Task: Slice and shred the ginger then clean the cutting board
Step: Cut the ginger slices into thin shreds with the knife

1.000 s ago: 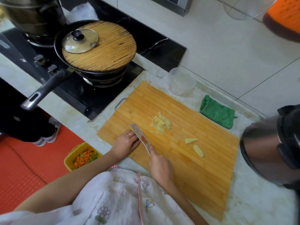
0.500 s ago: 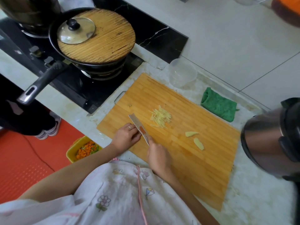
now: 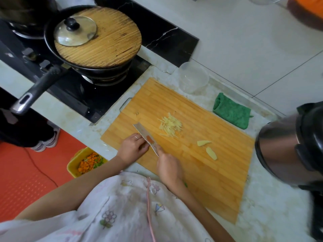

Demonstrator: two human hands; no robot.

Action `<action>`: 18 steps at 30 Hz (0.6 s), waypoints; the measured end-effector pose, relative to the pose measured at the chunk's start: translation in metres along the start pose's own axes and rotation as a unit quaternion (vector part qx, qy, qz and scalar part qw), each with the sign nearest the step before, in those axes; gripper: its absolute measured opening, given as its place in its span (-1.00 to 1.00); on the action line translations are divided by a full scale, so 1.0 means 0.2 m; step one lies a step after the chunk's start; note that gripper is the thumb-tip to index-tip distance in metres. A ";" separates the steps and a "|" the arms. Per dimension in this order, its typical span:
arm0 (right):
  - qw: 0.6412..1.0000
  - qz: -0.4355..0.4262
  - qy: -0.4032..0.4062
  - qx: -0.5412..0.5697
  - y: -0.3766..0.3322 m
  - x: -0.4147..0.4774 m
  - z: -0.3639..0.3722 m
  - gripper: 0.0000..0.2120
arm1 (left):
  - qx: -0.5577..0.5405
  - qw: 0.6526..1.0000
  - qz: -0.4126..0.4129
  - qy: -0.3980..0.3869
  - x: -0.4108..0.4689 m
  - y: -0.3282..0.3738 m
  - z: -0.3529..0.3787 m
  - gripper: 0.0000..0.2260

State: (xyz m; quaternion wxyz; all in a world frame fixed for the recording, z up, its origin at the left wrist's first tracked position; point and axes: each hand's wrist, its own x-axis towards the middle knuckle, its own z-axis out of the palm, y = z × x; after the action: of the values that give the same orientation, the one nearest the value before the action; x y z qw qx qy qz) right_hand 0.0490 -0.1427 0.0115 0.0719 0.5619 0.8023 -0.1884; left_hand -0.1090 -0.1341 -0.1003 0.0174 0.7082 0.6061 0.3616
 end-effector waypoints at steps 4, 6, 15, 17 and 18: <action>1.000 0.007 0.009 -0.024 -0.03 0.05 0.02 -0.44 | 0.003 1.000 -0.004 -0.018 -0.01 0.00 0.00 -0.74; 1.000 -0.001 0.003 -0.021 -0.02 0.04 0.02 -0.44 | 0.000 1.000 0.001 -0.008 -0.01 -0.01 0.00 -0.71; 1.000 0.002 0.007 -0.014 -0.03 0.05 0.03 -0.46 | -0.010 1.000 -0.008 0.006 0.00 0.00 -0.01 -0.64; 1.000 0.002 0.005 -0.020 -0.04 0.06 0.02 -0.45 | -0.012 1.000 -0.014 0.004 -0.01 0.01 -0.01 -0.74; 1.000 0.000 0.006 -0.020 -0.03 0.05 0.02 -0.45 | -0.012 1.000 -0.014 0.002 -0.01 0.01 -0.01 -0.75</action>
State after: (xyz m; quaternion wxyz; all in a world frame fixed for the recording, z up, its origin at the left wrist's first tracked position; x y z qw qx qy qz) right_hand 0.0389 -0.1384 0.0059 0.0789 0.5613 0.8063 -0.1690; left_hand -0.1083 -0.1378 -0.0991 0.0299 0.6985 0.6115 0.3705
